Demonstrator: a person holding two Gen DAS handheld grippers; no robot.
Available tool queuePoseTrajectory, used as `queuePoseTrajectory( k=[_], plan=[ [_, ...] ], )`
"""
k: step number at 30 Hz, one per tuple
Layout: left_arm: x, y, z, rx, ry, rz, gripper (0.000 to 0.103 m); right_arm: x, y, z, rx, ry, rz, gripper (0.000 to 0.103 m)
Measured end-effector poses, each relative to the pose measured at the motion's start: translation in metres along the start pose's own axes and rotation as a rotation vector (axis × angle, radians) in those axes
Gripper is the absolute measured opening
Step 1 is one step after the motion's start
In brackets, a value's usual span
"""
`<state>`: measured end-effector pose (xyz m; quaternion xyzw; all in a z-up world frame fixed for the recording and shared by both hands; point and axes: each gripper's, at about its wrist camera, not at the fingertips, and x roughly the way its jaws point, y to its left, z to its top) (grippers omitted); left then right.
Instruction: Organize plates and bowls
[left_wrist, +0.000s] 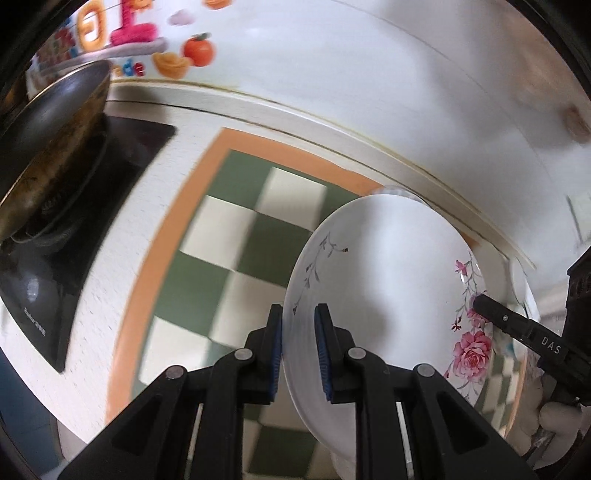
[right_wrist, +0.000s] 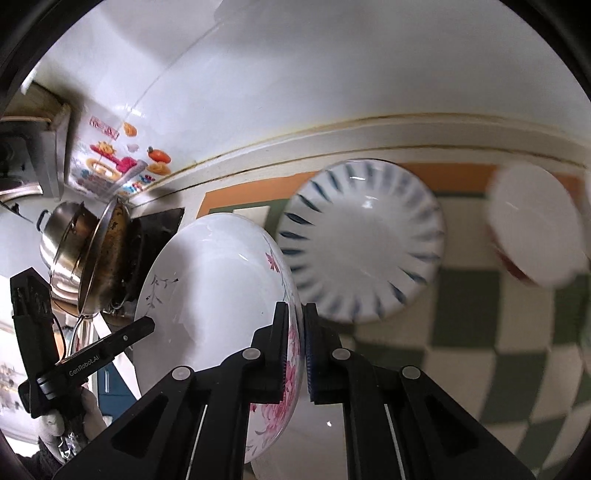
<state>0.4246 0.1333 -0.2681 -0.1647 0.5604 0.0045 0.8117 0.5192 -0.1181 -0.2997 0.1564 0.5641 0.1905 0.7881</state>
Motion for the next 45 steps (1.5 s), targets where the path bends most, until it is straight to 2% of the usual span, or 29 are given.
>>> queuePoseTrajectory(
  k=[4,9,14,19,26,32,41,45],
  plan=[
    [-0.006,-0.028,-0.022,0.062,0.021,-0.024,0.015,-0.043,-0.028,-0.036,0.046,-0.036,-0.016,0.01],
    [0.002,-0.056,-0.053,0.136,0.076,-0.042,0.015,-0.076,-0.063,-0.078,0.102,-0.049,-0.033,0.01],
    [0.027,-0.068,-0.083,0.194,0.146,-0.019,0.015,-0.077,-0.092,-0.116,0.159,-0.024,-0.053,0.01],
    [0.053,-0.066,-0.1,0.191,0.213,0.008,0.015,-0.06,-0.112,-0.139,0.191,0.019,-0.07,0.01],
    [0.065,-0.064,-0.11,0.21,0.242,0.059,0.015,-0.04,-0.118,-0.152,0.183,0.071,-0.086,0.01],
    [0.073,-0.062,-0.115,0.223,0.272,0.094,0.015,-0.034,-0.114,-0.15,0.157,0.084,-0.105,0.01],
    [0.075,-0.066,-0.117,0.252,0.295,0.111,0.015,-0.026,-0.114,-0.149,0.151,0.12,-0.135,0.01],
    [0.08,-0.07,-0.113,0.251,0.313,0.091,0.015,-0.027,-0.12,-0.146,0.204,0.144,-0.115,0.01]
  ],
)
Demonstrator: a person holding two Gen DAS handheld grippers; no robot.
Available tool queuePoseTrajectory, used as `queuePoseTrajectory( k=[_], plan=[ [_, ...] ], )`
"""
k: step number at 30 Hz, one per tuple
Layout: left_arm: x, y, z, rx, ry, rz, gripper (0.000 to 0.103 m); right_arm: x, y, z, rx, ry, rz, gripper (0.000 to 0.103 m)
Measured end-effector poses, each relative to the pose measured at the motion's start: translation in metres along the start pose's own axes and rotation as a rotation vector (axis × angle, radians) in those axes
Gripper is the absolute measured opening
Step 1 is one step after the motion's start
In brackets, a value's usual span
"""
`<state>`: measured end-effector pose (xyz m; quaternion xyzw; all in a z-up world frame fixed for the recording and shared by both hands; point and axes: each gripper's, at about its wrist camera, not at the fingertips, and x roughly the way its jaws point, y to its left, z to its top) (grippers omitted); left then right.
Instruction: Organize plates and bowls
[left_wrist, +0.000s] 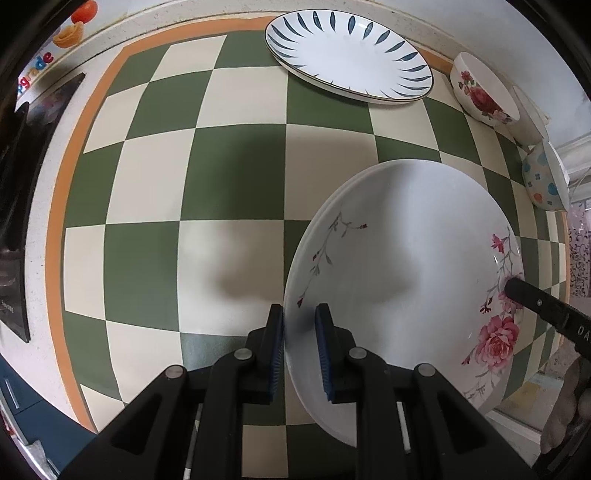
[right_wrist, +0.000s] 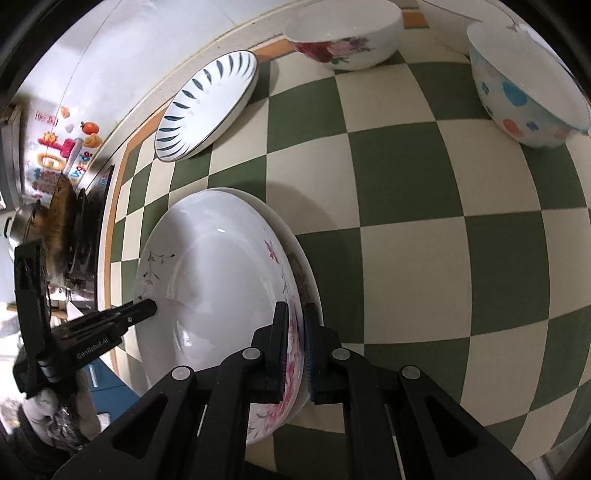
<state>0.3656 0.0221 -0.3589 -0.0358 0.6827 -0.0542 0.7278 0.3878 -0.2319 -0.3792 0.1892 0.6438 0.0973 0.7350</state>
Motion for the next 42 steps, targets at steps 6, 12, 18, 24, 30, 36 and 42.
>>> queuePoseTrajectory(
  k=[6,12,18,24,30,36,42],
  plan=[
    [0.001,0.005,0.004,-0.002,0.03,-0.032,0.016,0.001,-0.005,0.005,0.059,0.034,0.02,0.01],
    [-0.007,0.014,0.006,-0.015,0.038,-0.054,0.016,0.004,-0.002,0.01,0.085,0.077,-0.004,0.01],
    [-0.031,0.028,0.019,-0.048,-0.014,-0.073,0.016,0.0,-0.003,0.012,0.099,0.113,-0.055,0.013],
    [-0.056,0.04,0.065,-0.097,-0.086,-0.094,0.016,-0.019,-0.001,0.03,0.153,0.09,0.013,0.013],
    [-0.047,0.057,0.149,-0.142,-0.094,-0.11,0.024,-0.016,0.035,0.107,0.094,-0.014,0.041,0.027],
    [-0.01,0.064,0.218,-0.156,-0.026,-0.141,0.024,0.025,0.055,0.196,0.073,-0.017,-0.008,0.029],
    [0.019,0.049,0.254,-0.085,0.035,-0.107,0.024,0.054,0.057,0.235,0.074,0.023,-0.057,0.029]
  ],
)
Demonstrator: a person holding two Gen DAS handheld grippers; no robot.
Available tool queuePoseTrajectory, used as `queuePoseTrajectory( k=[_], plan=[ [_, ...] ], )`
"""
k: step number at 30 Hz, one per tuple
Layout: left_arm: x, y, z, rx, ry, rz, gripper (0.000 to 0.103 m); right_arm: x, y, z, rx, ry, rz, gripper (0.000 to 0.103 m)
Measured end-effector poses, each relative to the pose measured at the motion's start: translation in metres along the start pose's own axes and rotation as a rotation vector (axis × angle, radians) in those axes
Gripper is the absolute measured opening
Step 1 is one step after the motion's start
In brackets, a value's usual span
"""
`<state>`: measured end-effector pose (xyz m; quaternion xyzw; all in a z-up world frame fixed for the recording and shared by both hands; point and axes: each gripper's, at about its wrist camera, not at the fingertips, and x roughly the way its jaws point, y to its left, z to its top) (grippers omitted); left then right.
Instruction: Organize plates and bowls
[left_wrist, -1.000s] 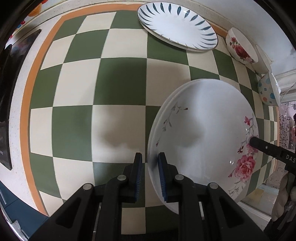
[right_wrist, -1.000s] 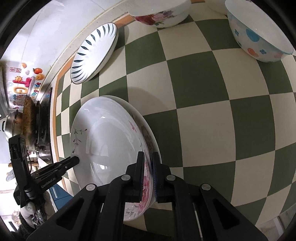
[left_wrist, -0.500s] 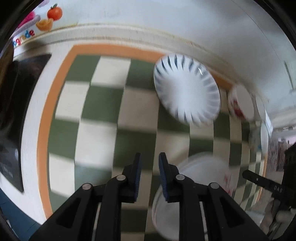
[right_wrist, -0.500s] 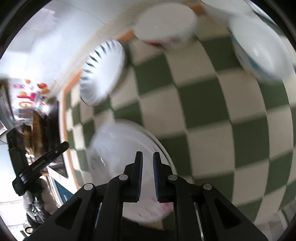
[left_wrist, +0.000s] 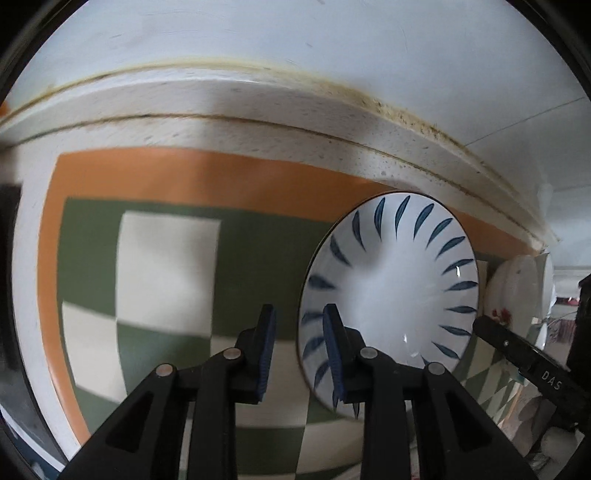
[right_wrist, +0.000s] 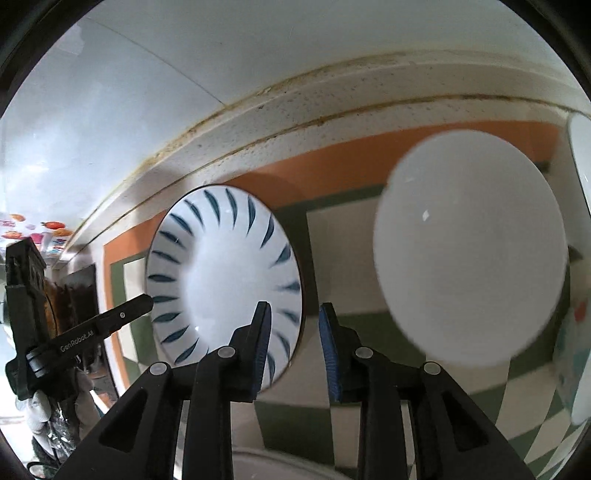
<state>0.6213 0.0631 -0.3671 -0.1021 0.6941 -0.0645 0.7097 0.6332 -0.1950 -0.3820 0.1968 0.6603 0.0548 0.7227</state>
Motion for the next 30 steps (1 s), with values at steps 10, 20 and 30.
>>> queuePoseTrajectory(
  k=[10,20,30],
  plan=[
    [0.014,-0.012,0.016,0.064,0.0,0.015,0.019,0.021,0.011,0.027,-0.07,0.017,-0.074,0.014],
    [0.006,-0.015,0.007,0.068,-0.031,0.053,0.016,0.018,0.016,0.019,-0.122,-0.014,-0.084,0.008],
    [-0.043,-0.029,-0.041,0.09,-0.065,0.064,0.016,-0.03,0.024,-0.014,-0.166,-0.037,-0.034,0.008]
  ],
)
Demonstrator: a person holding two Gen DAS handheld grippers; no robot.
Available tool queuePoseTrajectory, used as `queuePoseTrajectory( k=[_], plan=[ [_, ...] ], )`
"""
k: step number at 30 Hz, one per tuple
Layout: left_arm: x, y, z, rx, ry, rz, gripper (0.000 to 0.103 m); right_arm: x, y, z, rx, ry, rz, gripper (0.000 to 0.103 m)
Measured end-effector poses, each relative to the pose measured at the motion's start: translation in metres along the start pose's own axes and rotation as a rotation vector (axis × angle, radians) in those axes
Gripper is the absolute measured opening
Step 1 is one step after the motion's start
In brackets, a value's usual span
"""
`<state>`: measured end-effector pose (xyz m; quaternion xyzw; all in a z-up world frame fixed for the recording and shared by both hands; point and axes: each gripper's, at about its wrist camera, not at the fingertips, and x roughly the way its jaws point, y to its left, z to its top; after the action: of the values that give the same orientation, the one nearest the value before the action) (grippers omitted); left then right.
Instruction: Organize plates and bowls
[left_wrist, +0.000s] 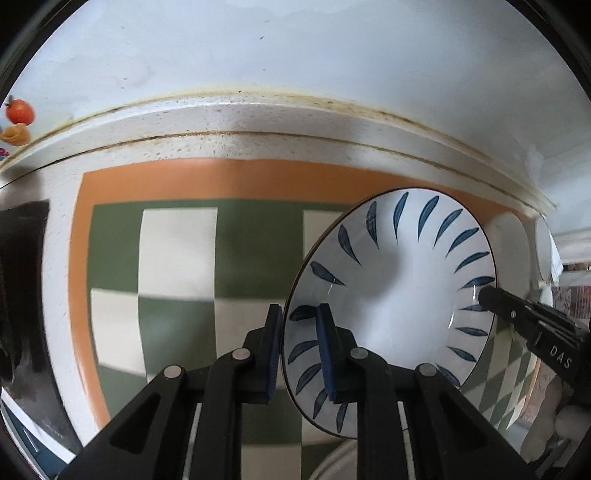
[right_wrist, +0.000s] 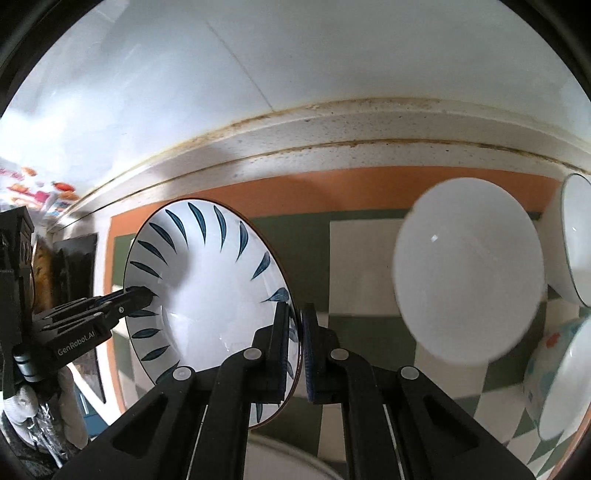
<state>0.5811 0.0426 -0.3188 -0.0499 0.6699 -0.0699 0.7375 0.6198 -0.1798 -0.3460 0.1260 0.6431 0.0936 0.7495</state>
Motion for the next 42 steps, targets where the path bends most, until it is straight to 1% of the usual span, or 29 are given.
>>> queuePoseTrajectory(
  k=[6,11,18,25,28,31,34,42],
  plan=[
    [-0.031,-0.011,-0.039,0.014,-0.023,-0.015,0.016,-0.04,-0.006,-0.041,0.0,-0.017,0.039,0.008],
    [-0.048,-0.017,-0.082,0.032,-0.028,-0.024,0.016,-0.064,-0.01,-0.088,0.004,-0.024,0.053,0.008],
    [-0.044,-0.031,-0.128,0.05,0.004,-0.036,0.016,-0.078,-0.021,-0.151,0.026,-0.008,0.071,0.008],
    [-0.023,-0.035,-0.16,0.056,0.057,-0.024,0.016,-0.062,-0.035,-0.197,0.051,0.037,0.076,0.008],
    [-0.01,-0.036,-0.166,0.061,0.072,-0.005,0.016,-0.051,-0.041,-0.206,0.065,0.054,0.073,0.008],
    [0.002,-0.037,-0.169,0.061,0.091,0.009,0.016,-0.041,-0.042,-0.209,0.062,0.069,0.066,0.008],
    [0.012,-0.036,-0.172,0.049,0.108,0.005,0.017,-0.032,-0.046,-0.21,0.07,0.081,0.061,0.008],
    [0.023,-0.04,-0.171,0.045,0.121,0.016,0.017,-0.022,-0.05,-0.211,0.073,0.099,0.044,0.008]
  ],
)
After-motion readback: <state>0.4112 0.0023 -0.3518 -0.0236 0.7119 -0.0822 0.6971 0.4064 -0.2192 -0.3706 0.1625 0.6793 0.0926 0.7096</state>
